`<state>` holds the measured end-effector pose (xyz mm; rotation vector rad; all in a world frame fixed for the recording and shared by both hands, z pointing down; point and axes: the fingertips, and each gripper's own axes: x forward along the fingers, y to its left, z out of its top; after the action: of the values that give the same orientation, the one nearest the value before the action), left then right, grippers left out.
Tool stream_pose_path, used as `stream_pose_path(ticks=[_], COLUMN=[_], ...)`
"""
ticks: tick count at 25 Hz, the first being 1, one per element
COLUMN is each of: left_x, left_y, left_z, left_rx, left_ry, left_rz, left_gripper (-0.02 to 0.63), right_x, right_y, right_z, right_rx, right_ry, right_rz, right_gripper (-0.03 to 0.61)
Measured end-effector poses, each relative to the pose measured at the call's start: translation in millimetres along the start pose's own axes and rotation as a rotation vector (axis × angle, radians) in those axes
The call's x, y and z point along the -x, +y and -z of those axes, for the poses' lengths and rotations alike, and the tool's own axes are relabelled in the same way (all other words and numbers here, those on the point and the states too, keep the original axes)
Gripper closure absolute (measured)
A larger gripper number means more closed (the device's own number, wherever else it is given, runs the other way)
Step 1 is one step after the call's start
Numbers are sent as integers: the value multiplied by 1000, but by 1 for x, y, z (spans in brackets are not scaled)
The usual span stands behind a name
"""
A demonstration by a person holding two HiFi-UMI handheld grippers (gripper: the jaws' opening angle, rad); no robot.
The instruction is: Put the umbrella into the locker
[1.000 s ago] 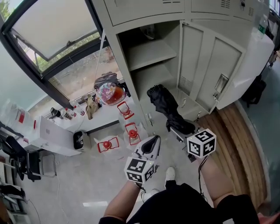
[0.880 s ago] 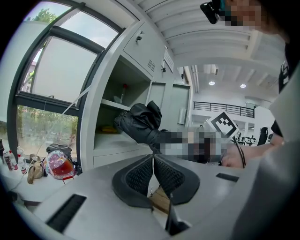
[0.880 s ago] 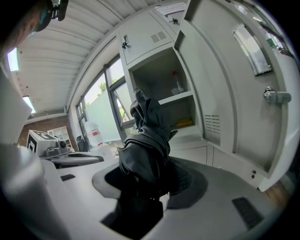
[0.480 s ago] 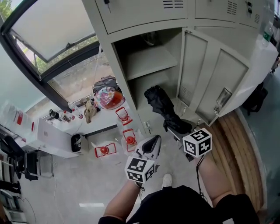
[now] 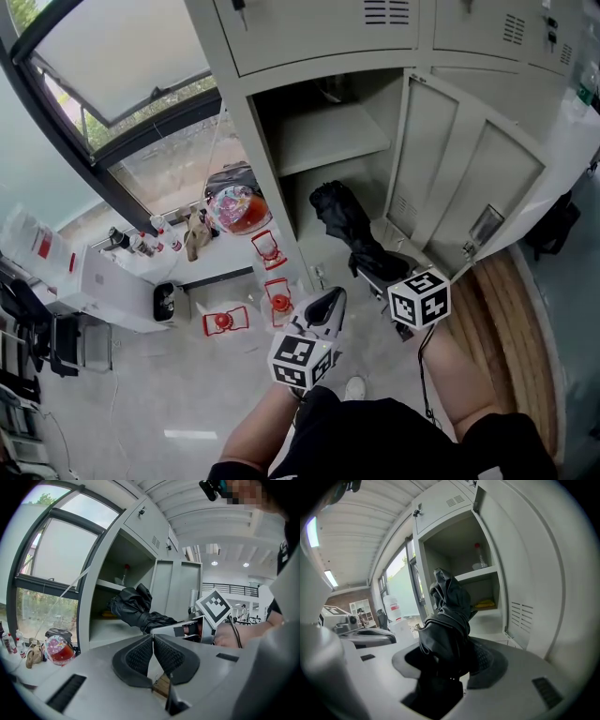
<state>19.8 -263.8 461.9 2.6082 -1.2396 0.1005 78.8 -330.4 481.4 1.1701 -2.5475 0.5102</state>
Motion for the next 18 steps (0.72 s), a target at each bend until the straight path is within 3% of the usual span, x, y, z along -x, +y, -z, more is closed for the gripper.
stream_pose_path(ticks=[6, 18], left_x=[-8, -40], left_y=[12, 38], left_z=[1, -8], left_rx=[-2, -54], left_ry=[11, 48], left_rz=[8, 97], left_gripper=[594, 594], right_x=[-17, -64], right_y=[-2, -22], right_z=[-6, -27], right_rx=[21, 118], right_ry=[15, 58], right_rz=[1, 65], right_gripper=[313, 313])
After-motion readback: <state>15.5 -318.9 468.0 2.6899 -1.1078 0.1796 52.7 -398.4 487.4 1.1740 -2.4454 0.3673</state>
